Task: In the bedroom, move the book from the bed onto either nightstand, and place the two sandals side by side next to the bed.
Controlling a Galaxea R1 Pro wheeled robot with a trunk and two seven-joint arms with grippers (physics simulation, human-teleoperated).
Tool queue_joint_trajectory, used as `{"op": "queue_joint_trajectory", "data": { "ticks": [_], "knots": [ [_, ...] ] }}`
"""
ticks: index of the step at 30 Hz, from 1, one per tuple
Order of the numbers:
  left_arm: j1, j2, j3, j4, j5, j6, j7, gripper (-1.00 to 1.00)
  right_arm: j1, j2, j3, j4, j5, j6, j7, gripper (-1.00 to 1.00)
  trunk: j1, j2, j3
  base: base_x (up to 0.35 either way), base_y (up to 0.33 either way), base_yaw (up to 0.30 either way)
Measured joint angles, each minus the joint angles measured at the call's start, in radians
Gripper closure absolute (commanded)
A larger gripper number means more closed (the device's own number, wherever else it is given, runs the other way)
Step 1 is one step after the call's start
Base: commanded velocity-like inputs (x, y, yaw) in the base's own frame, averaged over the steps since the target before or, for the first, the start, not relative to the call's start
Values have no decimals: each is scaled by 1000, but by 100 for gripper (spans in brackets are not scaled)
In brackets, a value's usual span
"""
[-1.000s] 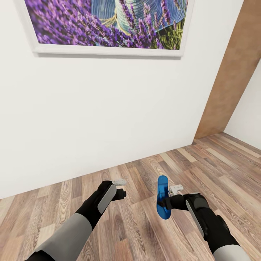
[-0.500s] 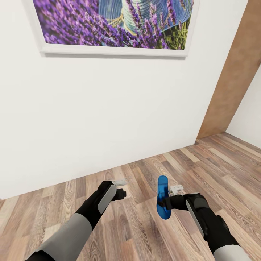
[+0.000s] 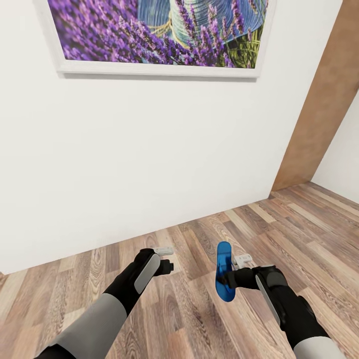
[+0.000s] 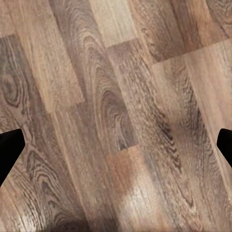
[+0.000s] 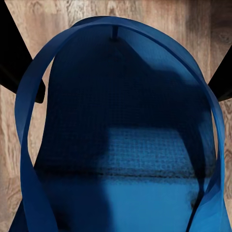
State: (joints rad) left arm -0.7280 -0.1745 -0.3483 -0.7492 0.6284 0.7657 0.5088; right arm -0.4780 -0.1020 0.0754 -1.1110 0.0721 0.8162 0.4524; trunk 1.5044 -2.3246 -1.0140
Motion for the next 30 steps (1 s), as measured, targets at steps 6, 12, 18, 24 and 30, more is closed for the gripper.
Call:
{"op": "queue_joint_trajectory", "data": {
  "ticks": [6,12,18,24,30],
  "knots": [
    [0,0,0,0,0,0,0,-100,0,0,5,0,0,0,0,100,0,0,-4,0,2,55],
    [0,0,0,0,0,0,0,-100,0,0,15,0,0,0,0,100,0,0,-9,0,1,88],
    [0,0,0,0,0,0,0,-100,0,0,19,-1,0,0,0,100,0,0,-15,0,0,93],
    [0,0,0,0,0,0,0,-100,0,0,21,0,-1,0,0,100,0,0,-20,0,0,89],
    [0,0,0,0,0,0,0,-100,0,0,22,0,-1,0,0,100,0,0,-25,0,0,84]
  ]
}}
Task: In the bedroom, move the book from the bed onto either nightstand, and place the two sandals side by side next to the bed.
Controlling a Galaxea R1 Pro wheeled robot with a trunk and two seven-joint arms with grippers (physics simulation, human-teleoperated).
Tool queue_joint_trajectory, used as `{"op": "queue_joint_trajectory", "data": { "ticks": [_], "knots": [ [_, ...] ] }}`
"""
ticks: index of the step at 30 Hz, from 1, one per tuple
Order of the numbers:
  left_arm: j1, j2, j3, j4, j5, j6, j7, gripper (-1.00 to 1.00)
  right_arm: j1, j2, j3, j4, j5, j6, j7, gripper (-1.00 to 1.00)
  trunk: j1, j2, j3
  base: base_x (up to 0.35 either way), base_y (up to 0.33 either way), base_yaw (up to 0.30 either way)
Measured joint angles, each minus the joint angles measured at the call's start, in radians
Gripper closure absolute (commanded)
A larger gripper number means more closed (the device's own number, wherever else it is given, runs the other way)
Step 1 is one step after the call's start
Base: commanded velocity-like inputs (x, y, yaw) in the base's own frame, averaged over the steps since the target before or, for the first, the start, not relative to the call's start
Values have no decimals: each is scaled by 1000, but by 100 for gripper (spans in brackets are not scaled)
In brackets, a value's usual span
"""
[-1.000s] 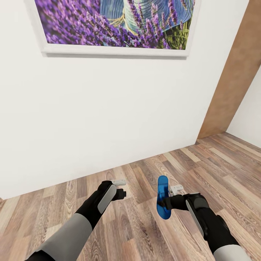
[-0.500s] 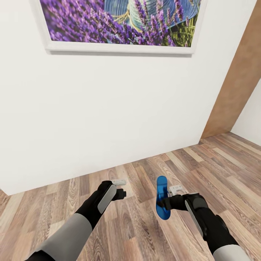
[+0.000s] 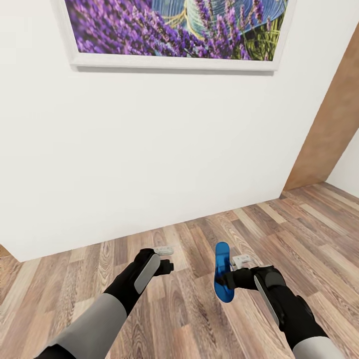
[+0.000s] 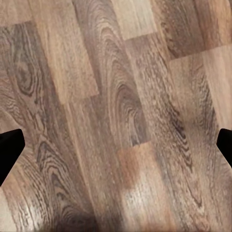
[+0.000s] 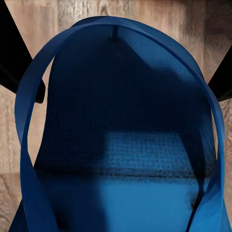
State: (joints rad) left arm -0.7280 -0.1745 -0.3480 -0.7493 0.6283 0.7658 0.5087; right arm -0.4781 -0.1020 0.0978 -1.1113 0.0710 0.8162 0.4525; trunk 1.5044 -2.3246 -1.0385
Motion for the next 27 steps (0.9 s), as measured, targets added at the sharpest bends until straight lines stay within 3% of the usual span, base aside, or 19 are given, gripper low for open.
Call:
{"op": "queue_joint_trajectory", "data": {
  "ticks": [27],
  "knots": [
    [0,0,0,0,0,-2,0,-100,0,0,1,0,0,0,0,100,0,0,-15,0,0,68]
  ]
}}
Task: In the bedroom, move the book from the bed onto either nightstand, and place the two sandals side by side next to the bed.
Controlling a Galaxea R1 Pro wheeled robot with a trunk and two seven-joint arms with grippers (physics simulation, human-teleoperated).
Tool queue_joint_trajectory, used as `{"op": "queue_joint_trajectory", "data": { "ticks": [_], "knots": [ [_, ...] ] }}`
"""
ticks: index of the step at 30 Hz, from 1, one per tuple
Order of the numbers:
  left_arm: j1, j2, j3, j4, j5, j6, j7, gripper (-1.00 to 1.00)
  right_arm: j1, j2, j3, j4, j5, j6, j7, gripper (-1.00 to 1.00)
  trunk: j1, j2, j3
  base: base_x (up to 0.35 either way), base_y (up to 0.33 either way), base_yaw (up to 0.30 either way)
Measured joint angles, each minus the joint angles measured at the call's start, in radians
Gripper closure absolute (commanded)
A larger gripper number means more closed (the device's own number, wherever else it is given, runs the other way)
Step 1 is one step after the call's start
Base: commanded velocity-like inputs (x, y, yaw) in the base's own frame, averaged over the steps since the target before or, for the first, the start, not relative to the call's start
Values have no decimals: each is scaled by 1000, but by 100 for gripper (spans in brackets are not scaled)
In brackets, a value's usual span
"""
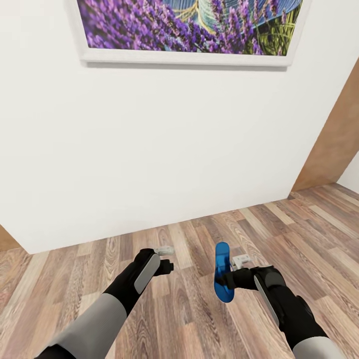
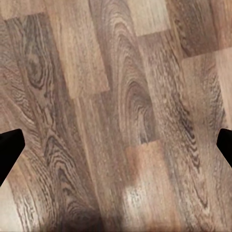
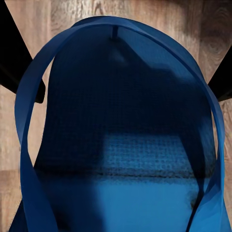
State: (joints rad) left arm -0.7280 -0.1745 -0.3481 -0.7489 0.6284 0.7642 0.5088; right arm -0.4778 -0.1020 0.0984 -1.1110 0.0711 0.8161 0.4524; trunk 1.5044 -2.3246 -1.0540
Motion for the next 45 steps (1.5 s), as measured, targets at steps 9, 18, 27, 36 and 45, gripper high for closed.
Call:
{"op": "queue_joint_trajectory", "data": {
  "ticks": [9,18,27,36,45],
  "knots": [
    [0,0,0,1,0,-1,0,-100,0,0,0,0,0,0,0,100,0,0,-4,0,0,60],
    [0,0,0,1,0,-2,0,-100,0,0,1,0,0,0,0,100,0,0,-9,0,0,24],
    [0,0,0,1,0,-2,0,-100,0,0,1,0,0,0,0,100,0,0,-13,0,0,4],
    [0,0,0,1,0,-1,0,-100,0,0,0,-1,0,0,0,100,0,0,-16,0,0,0],
    [0,0,0,1,0,0,0,-100,0,0,0,-1,0,0,0,100,0,0,-20,0,0,0]
  ]
}}
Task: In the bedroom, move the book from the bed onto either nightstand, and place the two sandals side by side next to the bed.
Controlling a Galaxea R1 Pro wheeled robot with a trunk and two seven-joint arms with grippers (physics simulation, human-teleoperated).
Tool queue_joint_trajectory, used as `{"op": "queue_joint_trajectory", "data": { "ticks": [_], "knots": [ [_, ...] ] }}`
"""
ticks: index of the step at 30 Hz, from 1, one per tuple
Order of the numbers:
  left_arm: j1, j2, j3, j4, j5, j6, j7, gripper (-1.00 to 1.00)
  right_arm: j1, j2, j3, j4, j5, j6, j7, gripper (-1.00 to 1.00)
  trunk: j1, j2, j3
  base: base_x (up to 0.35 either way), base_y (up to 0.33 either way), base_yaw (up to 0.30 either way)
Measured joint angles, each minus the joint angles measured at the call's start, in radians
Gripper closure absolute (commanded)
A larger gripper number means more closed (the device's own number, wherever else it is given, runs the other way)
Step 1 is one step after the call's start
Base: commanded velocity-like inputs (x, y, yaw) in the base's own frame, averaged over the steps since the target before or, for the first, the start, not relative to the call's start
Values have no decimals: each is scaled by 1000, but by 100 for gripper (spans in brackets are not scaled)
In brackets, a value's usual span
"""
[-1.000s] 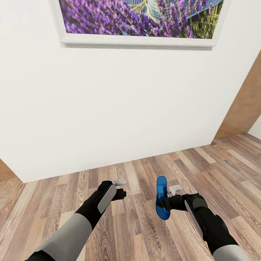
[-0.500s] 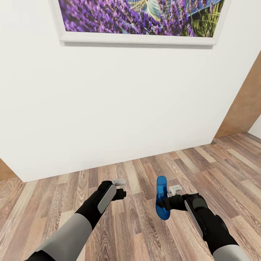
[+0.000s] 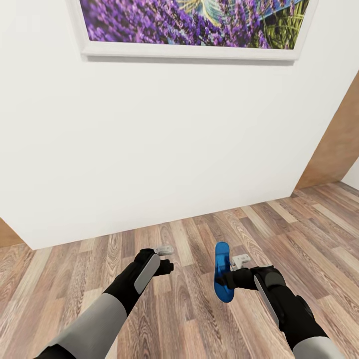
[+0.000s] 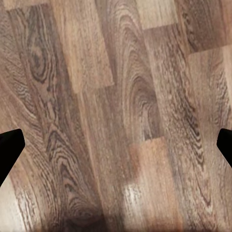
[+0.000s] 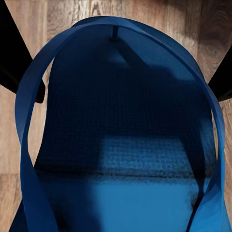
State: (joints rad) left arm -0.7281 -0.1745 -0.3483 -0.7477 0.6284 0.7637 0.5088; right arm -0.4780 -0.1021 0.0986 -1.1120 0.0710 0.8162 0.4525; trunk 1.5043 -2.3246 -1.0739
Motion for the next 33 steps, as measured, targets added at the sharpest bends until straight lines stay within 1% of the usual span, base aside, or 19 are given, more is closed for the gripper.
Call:
{"op": "queue_joint_trajectory", "data": {
  "ticks": [12,23,33],
  "knots": [
    [0,0,0,0,0,0,0,-100,0,0,2,0,0,0,0,100,0,0,-5,0,0,30],
    [0,0,0,0,0,0,0,-100,0,0,12,0,0,0,0,100,0,0,-9,0,0,94],
    [0,0,0,0,0,0,0,-100,0,0,13,0,0,0,0,100,0,0,-14,0,0,99]
  ]
}}
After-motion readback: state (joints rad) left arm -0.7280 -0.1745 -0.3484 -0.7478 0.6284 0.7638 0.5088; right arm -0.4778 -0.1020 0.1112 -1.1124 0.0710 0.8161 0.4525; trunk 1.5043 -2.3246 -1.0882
